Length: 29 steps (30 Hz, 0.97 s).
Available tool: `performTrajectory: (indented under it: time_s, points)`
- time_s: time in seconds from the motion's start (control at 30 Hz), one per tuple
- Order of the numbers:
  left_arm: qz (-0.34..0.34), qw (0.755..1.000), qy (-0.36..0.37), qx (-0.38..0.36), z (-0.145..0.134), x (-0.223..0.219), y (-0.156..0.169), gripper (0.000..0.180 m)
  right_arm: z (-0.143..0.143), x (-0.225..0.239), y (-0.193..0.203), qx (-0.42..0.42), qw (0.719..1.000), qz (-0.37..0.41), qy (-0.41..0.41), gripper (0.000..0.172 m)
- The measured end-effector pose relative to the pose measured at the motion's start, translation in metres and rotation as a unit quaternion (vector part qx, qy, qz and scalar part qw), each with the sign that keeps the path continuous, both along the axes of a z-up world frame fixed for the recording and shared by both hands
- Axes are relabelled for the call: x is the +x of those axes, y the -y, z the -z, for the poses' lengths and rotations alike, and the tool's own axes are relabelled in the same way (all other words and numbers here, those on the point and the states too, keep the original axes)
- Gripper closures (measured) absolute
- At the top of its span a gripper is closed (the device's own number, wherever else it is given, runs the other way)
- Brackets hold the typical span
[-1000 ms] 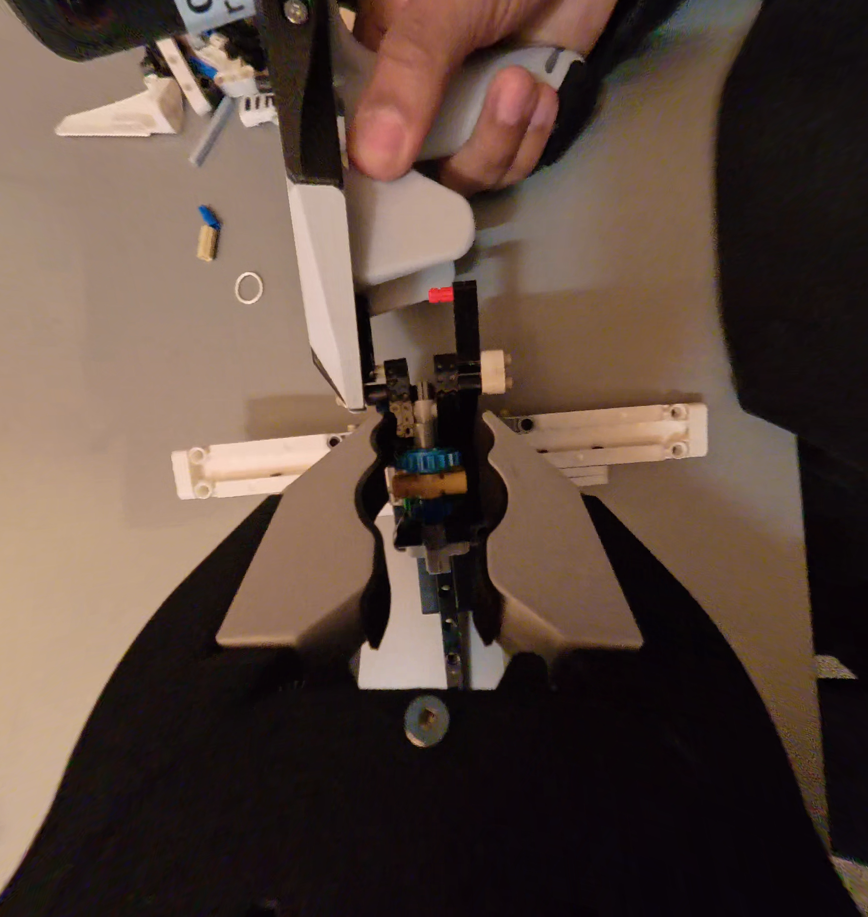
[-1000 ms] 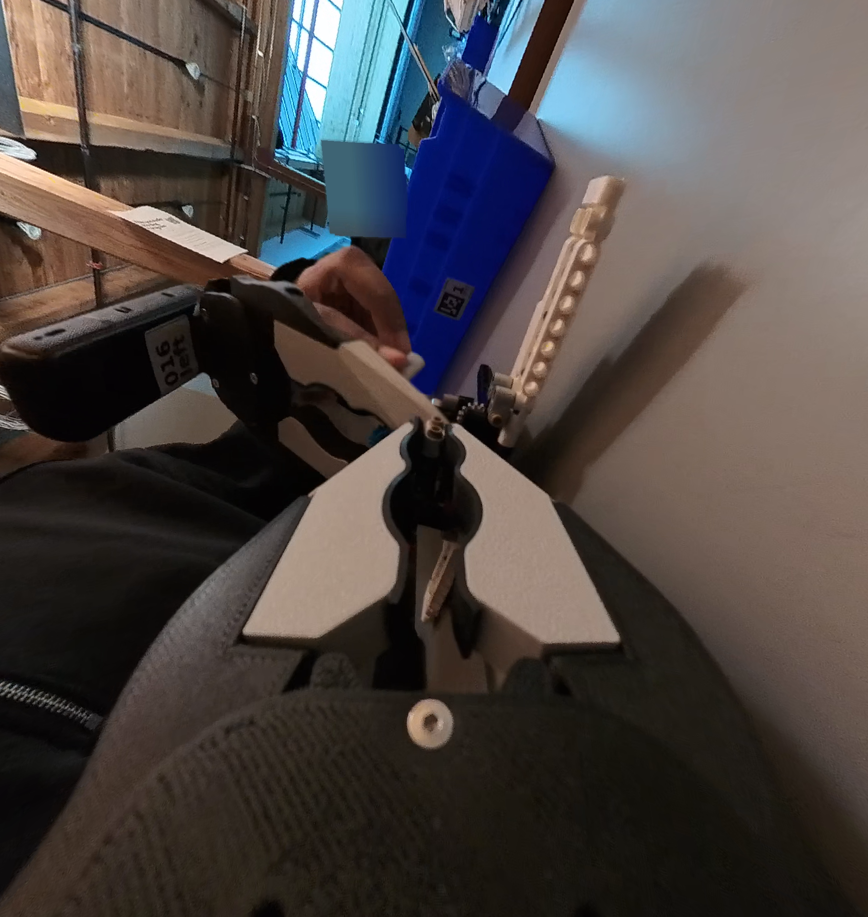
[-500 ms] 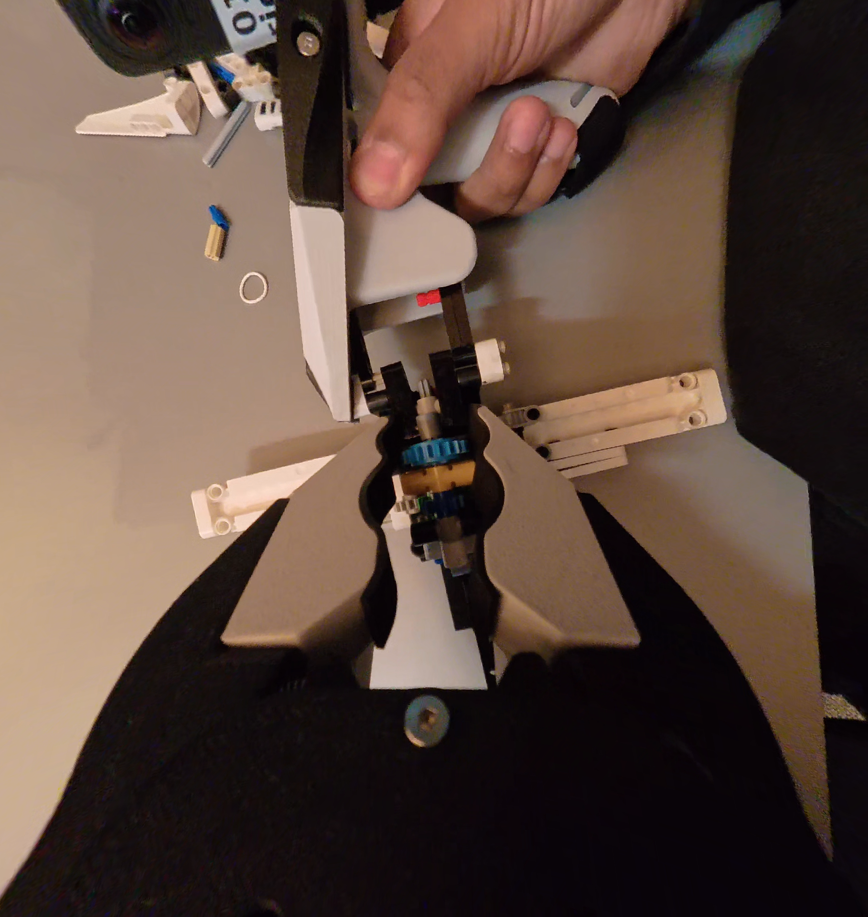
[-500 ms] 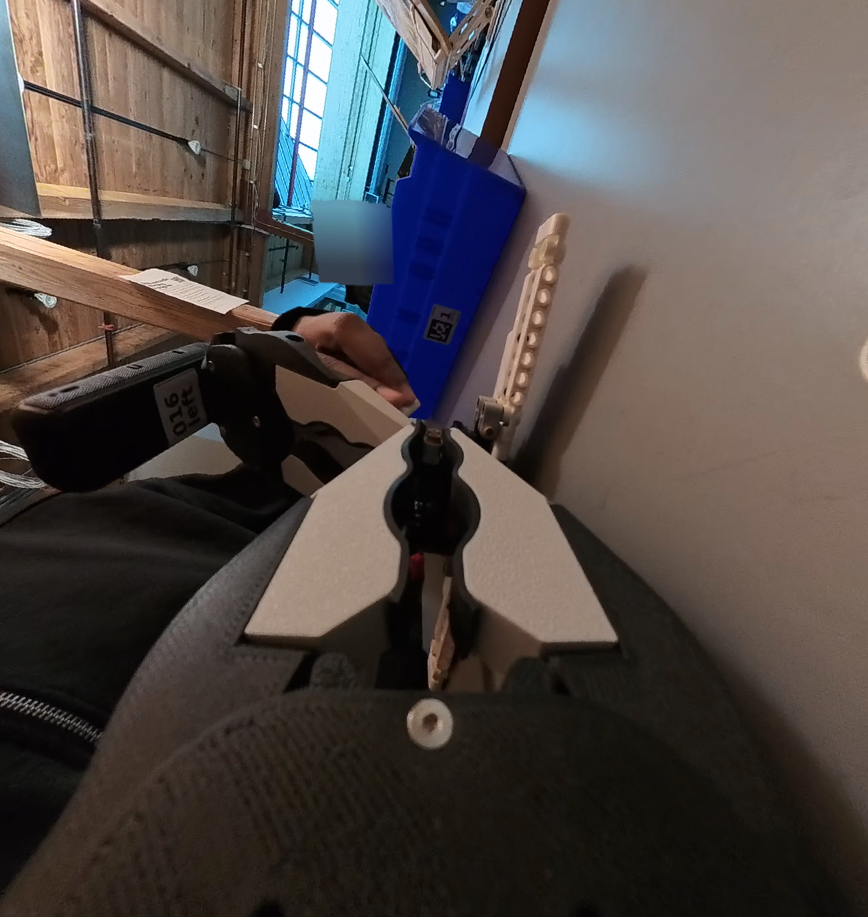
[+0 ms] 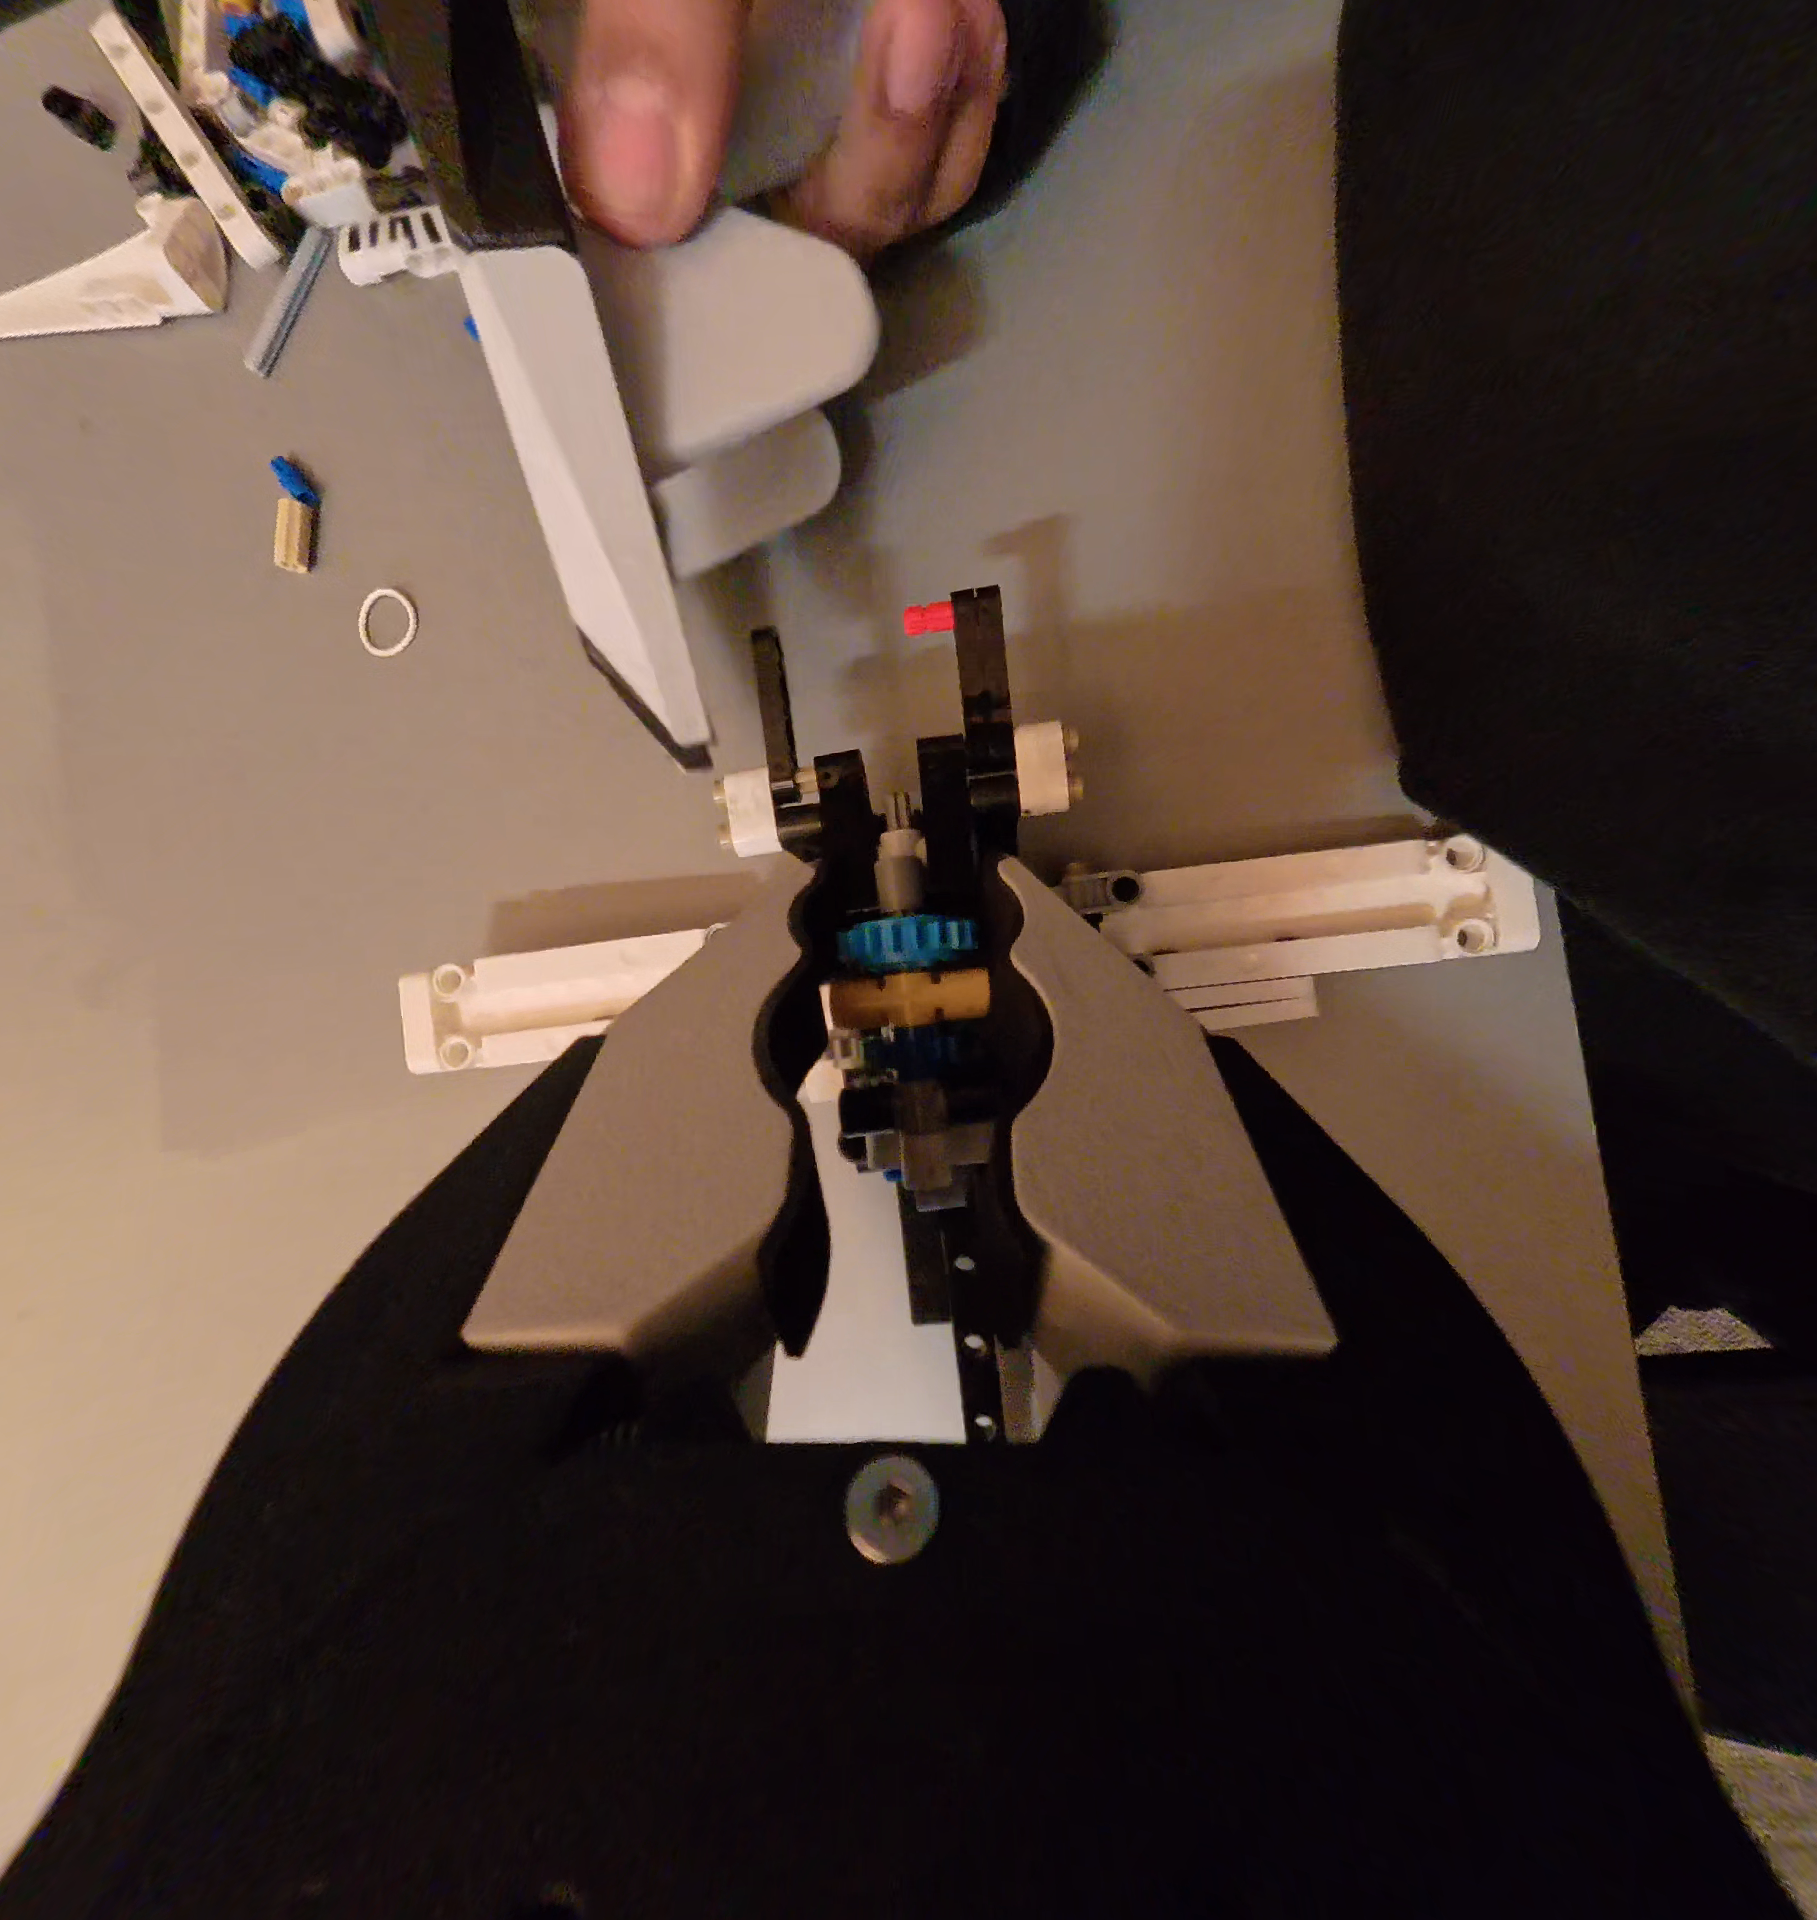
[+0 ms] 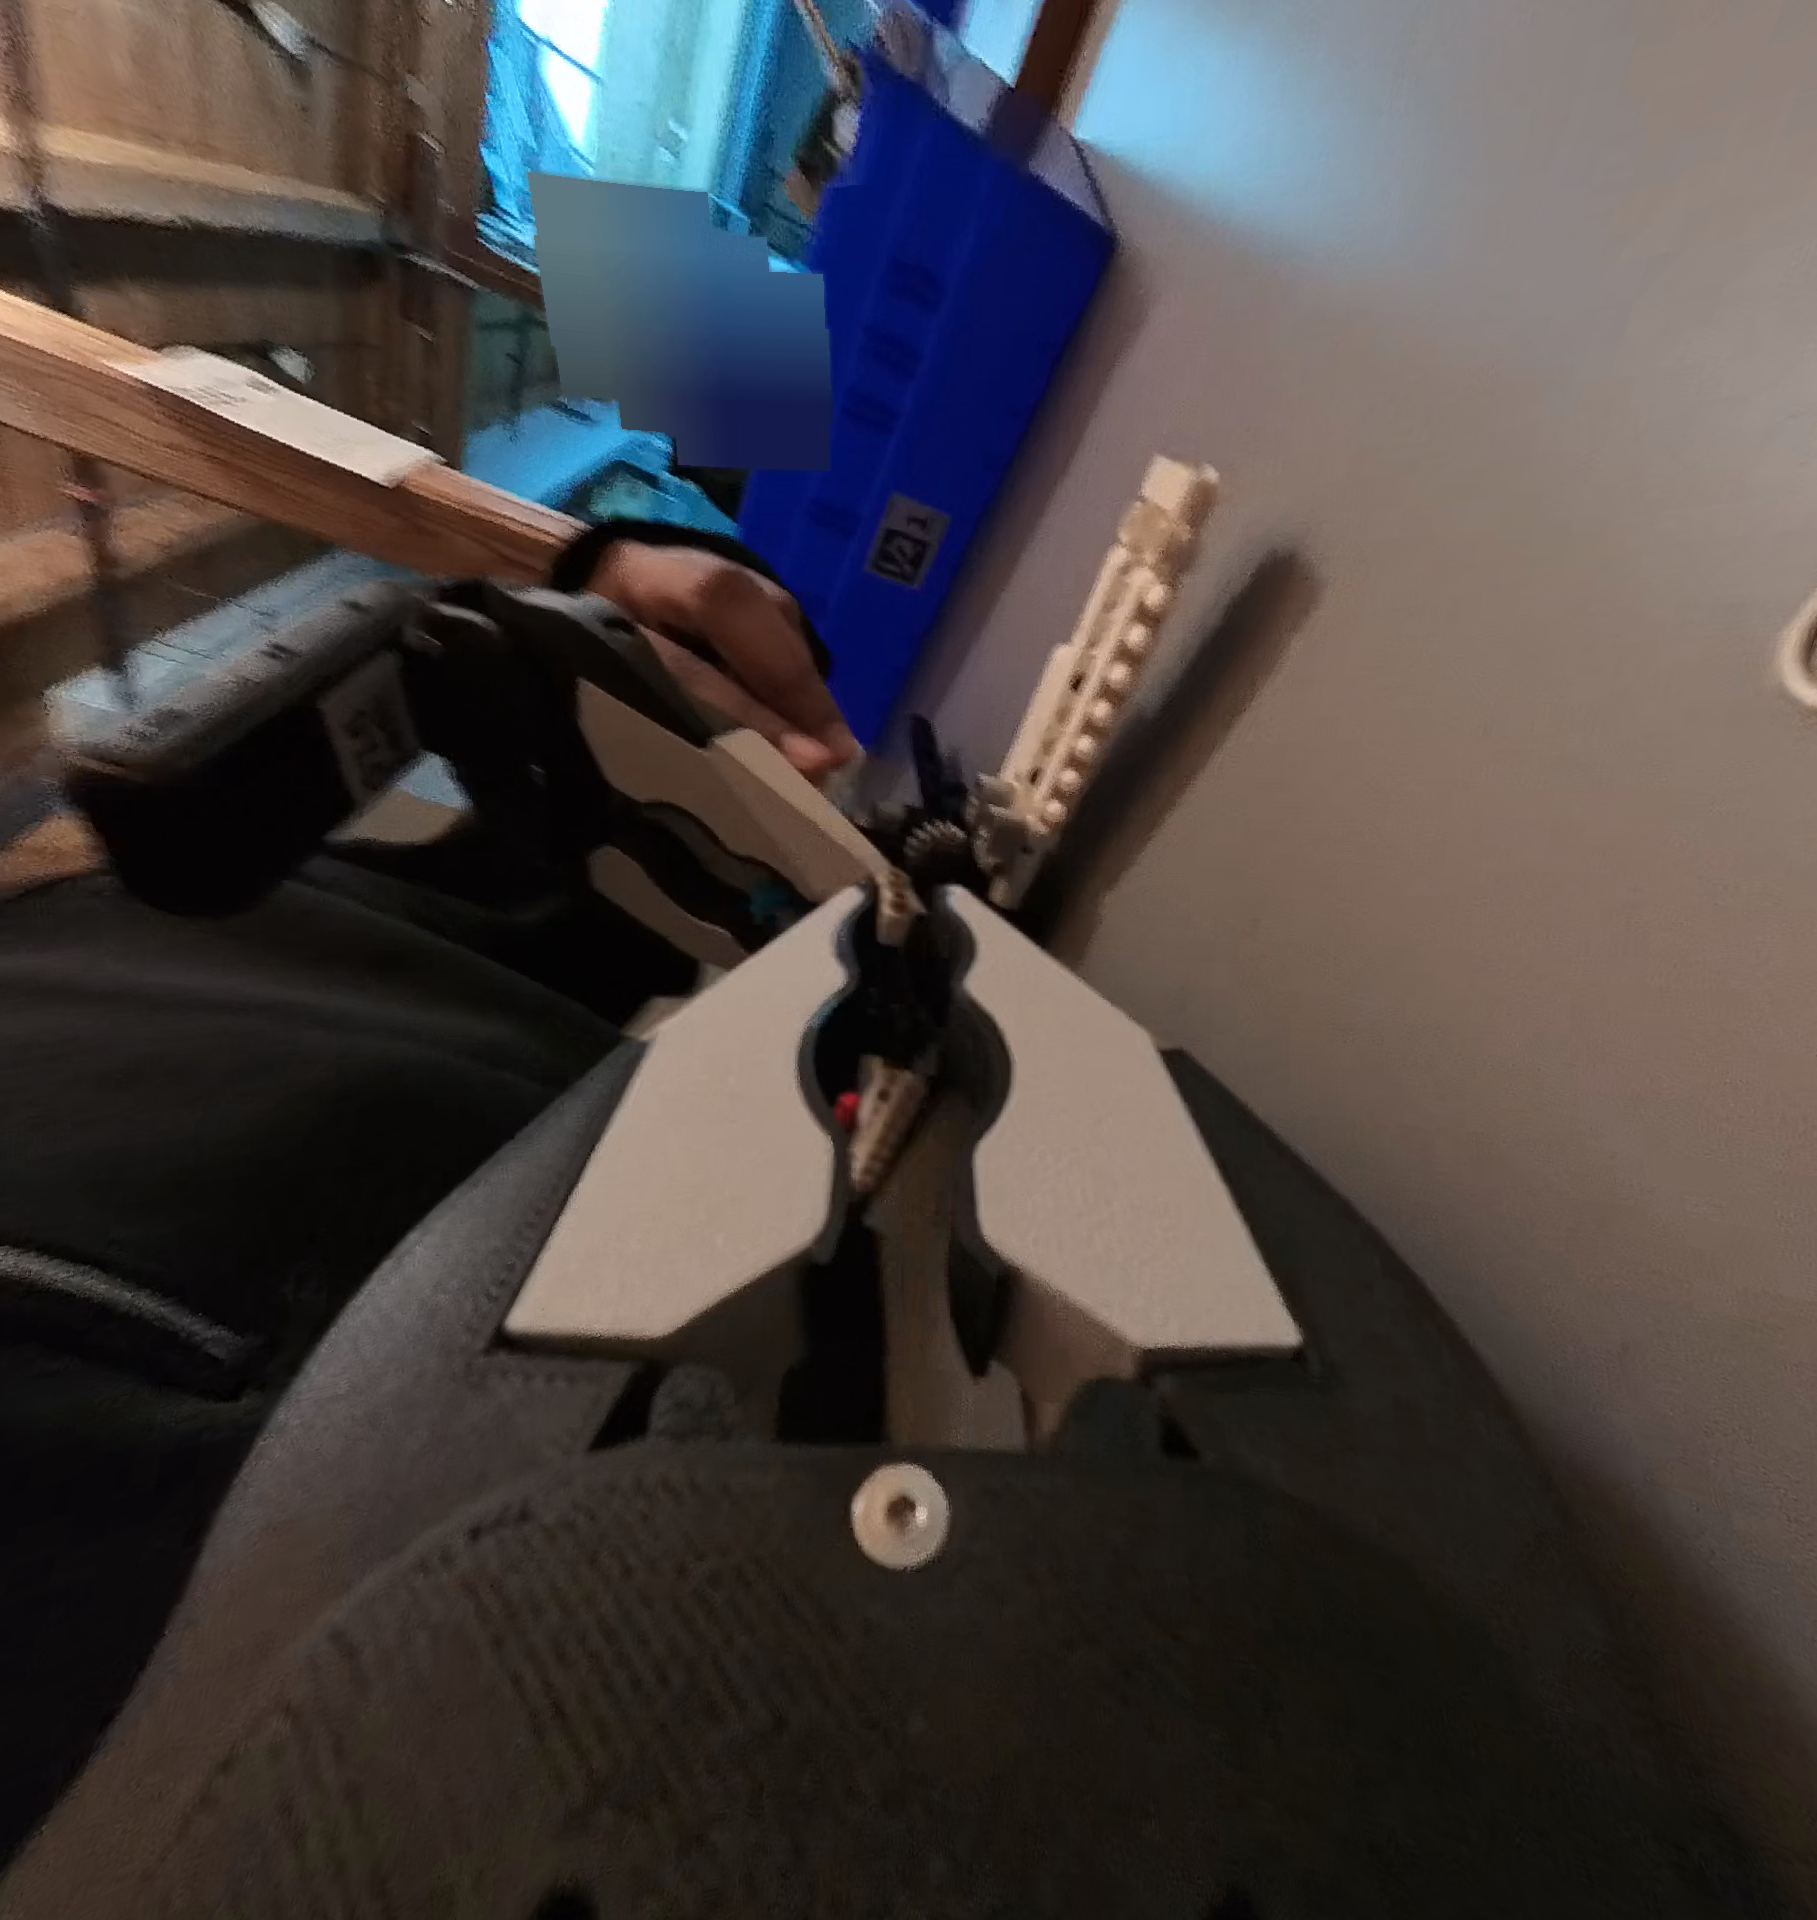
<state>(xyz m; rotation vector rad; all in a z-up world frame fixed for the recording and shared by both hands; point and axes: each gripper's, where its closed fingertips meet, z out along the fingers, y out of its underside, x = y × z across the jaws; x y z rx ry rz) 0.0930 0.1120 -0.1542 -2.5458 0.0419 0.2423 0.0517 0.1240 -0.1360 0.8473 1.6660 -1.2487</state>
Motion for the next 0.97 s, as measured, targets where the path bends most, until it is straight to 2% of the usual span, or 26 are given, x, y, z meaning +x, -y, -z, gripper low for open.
performTrajectory:
  time_s: [0.07, 0.1, 0.17, 0.2, 0.23, 0.4, 0.8, 0.9, 0.97]
  points:
    - [0.007, 1.0, -0.007, -0.002, -0.001, 0.002, -0.003, 0.155, 0.007, 0.008, 0.003, 0.029, 0.999, -0.009, -0.012, 0.131]
    - [0.01, 1.0, -0.009, -0.002, -0.001, 0.004, -0.005, 0.155, 0.003, 0.014, 0.006, 0.018, 1.0, -0.019, -0.001, 0.131]
    - [0.015, 1.0, -0.013, -0.001, -0.002, 0.006, -0.007, 0.155, -0.005, 0.024, 0.011, -0.014, 0.999, -0.035, 0.039, 0.137]
    - [0.016, 1.0, -0.011, -0.001, -0.003, 0.007, -0.007, 0.155, -0.005, 0.028, 0.013, -0.019, 0.998, -0.041, 0.05, 0.156]
    - [0.016, 1.0, -0.008, -0.002, -0.002, 0.008, -0.007, 0.155, -0.002, 0.029, 0.013, -0.015, 0.998, -0.038, 0.054, 0.165]
    - [0.011, 1.0, -0.004, 0.011, -0.001, 0.01, -0.01, 0.156, -0.001, 0.029, 0.013, -0.03, 0.997, -0.009, 0.069, 0.167]
    - [0.029, 0.999, -0.008, -0.015, 0.001, 0.009, -0.007, 0.155, 0.002, 0.025, 0.019, -0.02, 0.998, 0.016, 0.054, 0.169]
    - [0.033, 0.999, -0.009, -0.023, 0.002, 0.008, -0.006, 0.155, 0.002, 0.024, 0.02, -0.012, 0.999, 0.02, 0.023, 0.169]
    - [0.063, 0.998, 0.02, -0.023, 0.004, 0.02, -0.008, 0.155, 0.006, 0.023, 0.022, 0.019, 0.998, 0.022, -0.057, 0.169]
